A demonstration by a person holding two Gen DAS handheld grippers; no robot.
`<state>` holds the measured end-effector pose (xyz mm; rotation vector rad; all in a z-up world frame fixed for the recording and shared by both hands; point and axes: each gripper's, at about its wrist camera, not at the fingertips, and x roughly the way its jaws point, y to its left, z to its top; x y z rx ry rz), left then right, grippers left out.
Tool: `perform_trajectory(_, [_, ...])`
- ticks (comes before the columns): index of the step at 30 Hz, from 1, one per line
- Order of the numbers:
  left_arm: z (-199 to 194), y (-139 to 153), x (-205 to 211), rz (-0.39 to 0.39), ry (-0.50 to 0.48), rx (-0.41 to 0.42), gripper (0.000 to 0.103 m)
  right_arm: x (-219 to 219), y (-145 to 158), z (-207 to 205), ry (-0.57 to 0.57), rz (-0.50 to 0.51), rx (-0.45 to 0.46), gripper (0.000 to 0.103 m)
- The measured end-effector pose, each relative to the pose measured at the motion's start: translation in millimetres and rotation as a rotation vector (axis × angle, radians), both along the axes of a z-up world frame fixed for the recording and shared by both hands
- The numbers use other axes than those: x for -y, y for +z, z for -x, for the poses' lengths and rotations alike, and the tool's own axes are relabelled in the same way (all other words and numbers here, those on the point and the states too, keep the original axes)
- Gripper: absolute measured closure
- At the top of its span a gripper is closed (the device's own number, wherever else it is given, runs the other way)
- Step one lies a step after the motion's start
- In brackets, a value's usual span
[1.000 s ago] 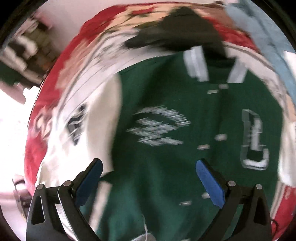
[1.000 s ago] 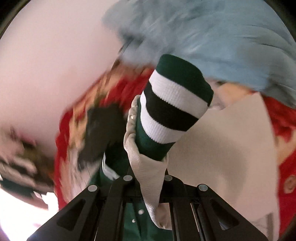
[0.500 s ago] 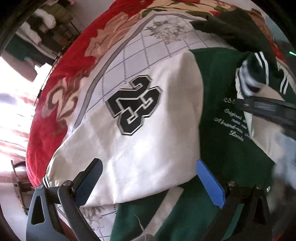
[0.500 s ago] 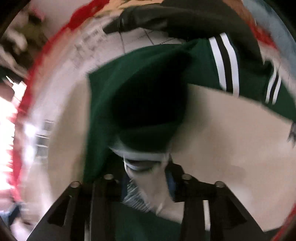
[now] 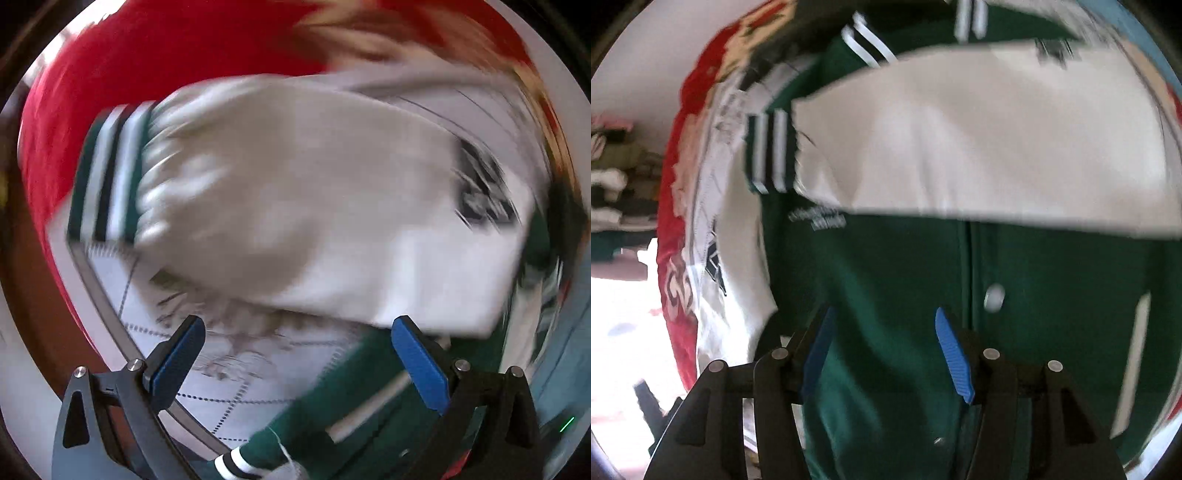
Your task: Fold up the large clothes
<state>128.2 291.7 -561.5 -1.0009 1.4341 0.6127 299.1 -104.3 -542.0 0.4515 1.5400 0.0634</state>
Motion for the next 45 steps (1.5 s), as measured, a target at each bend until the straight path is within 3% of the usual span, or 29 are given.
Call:
perform_trajectory(5, [19.1,-40.4,-46.2,0.07,0.261,0.028,0.002,-19.8,-23.8,17.6,-0.05,-0.001,-0.045,0.044])
perform_trajectory(7, [13.7,-38.2,-64.4,0.014,0.321,0.049,0.002,-30.2,-26.3,18.7,-0.029,0.021,-0.043,0.044])
perform_trajectory(8, [5.1,-32.3,-76.7,-0.055,0.334,0.061,0.007,-35.9,-26.8,19.0,-0.02,0.026,-0.041,0.044])
perform_trajectory(10, [-14.6,-24.9,-97.5,-0.156,0.334,0.051,0.032,-47.0,-25.3,19.4,-0.002,0.033,-0.036,0.044])
perform_trajectory(12, [-38.8,-18.2,-117.8,-0.238,0.311,0.067,0.07,-56.4,-24.0,19.4,0.022,0.045,-0.031,0.044])
perform_trajectory(15, [-77.3,-8.3,-147.2,-0.293,0.275,0.109,0.083,-69.2,-22.4,15.1,0.037,0.056,-0.013,0.044])
perform_trajectory(19, [-140.5,29.2,-180.7,-0.403,0.187,0.181,0.088,-83.8,-17.4,0.9,0.053,0.085,0.023,0.044])
perform_trajectory(23, [-196.2,78.9,-206.4,-0.516,0.084,0.272,0.089,-99.2,1.0,-30.5,0.112,0.167,0.118,0.044])
perform_trajectory(27, [-219.5,107.1,-196.2,-0.588,-0.023,0.326,0.09,-126.6,11.9,-73.4,0.234,0.307,0.203,0.044])
perform_trajectory(31, [-230.6,130.5,-167.5,-0.66,-0.129,0.361,0.09,-160.1,-9.7,-120.3,0.332,0.406,0.23,0.044])
perform_trajectory(33, [-222.1,133.4,-148.8,-0.684,-0.161,0.365,0.09,-176.6,-26.7,-135.7,0.408,0.473,0.225,0.056])
perform_trajectory(34, [-222.7,134.8,-144.3,-0.693,-0.174,0.365,0.09,-182.3,-31.9,-139.8,0.429,0.469,0.248,0.08])
perform_trajectory(35, [-221.9,135.3,-137.9,-0.699,-0.185,0.364,0.09,-187.7,-33.4,-141.3,0.439,0.487,0.273,0.089])
perform_trajectory(37, [-221.1,135.6,-129.4,-0.709,-0.203,0.361,0.09,-202.7,-28.2,-138.1,0.499,0.506,0.322,0.097])
perform_trajectory(40, [-225.4,139.5,-121.3,-0.723,-0.221,0.359,0.09,-223.1,-7.2,-123.5,0.595,0.449,0.419,0.097])
perform_trajectory(42, [-230.4,141.2,-113.4,-0.735,-0.237,0.353,0.09,-230.0,-20.7,-120.7,0.649,0.436,0.365,0.096])
perform_trajectory(45, [-233.8,152.4,-97.2,-0.765,-0.27,0.36,0.09,-211.4,-22.1,-128.9,0.578,0.377,0.302,0.083])
